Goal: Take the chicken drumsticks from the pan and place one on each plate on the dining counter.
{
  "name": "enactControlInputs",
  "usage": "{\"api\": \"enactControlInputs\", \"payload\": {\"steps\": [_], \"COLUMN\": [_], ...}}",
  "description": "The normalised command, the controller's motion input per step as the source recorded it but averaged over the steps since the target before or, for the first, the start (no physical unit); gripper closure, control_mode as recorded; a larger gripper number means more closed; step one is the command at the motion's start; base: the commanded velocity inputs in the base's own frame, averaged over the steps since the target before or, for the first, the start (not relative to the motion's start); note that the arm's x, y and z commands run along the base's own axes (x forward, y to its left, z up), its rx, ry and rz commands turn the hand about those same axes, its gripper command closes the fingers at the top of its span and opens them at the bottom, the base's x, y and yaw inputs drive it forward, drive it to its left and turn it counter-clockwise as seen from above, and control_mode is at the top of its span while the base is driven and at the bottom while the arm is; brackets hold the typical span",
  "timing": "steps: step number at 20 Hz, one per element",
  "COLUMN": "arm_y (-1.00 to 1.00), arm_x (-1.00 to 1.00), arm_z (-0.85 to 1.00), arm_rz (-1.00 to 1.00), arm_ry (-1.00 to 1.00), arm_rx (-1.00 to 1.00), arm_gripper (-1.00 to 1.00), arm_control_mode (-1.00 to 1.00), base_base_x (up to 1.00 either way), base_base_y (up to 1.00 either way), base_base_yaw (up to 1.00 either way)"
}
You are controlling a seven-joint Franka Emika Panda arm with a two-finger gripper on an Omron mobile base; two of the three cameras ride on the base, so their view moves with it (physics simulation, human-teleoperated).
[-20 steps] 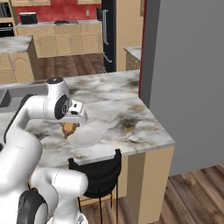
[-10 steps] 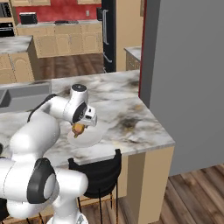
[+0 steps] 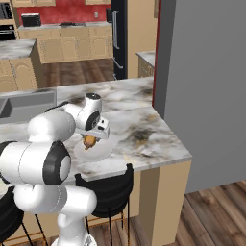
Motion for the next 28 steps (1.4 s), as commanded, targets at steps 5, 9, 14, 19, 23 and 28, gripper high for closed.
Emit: {"api": "enactControlInputs", "payload": {"steps": [5, 9, 14, 19, 23, 28], "arm_y": [0.03, 0.12, 0.05, 0.03, 0.01, 0.05], "arm_x": [0.21, 0.09, 0.05, 0.03, 0.13, 0.12], "arm_z": [-0.38, -0.39, -0.31, -0.25, -0.16, -0.14], "arm_rz": [-0.06, -0.07, -0.07, -0.05, -0.02, -0.01], "arm_ry": [0.03, 0.0, 0.0, 0.0, 0.0, 0.0], "arm_rx": [0.0, 0.0, 0.0, 0.0, 0.0, 0.0], "arm_gripper": [1.0, 1.0, 1.0, 1.0, 1.0, 1.0], "arm_control_mode": [-1.0, -1.0, -1.0, -1.0, -1.0, -1.0], "base_base_x": [0.0, 0.0, 0.0, 0.0, 0.0, 0.0], "base_base_y": [0.0, 0.0, 0.0, 0.0, 0.0, 0.0], "base_base_yaw": [0.0, 0.0, 0.0, 0.0, 0.0, 0.0]}}
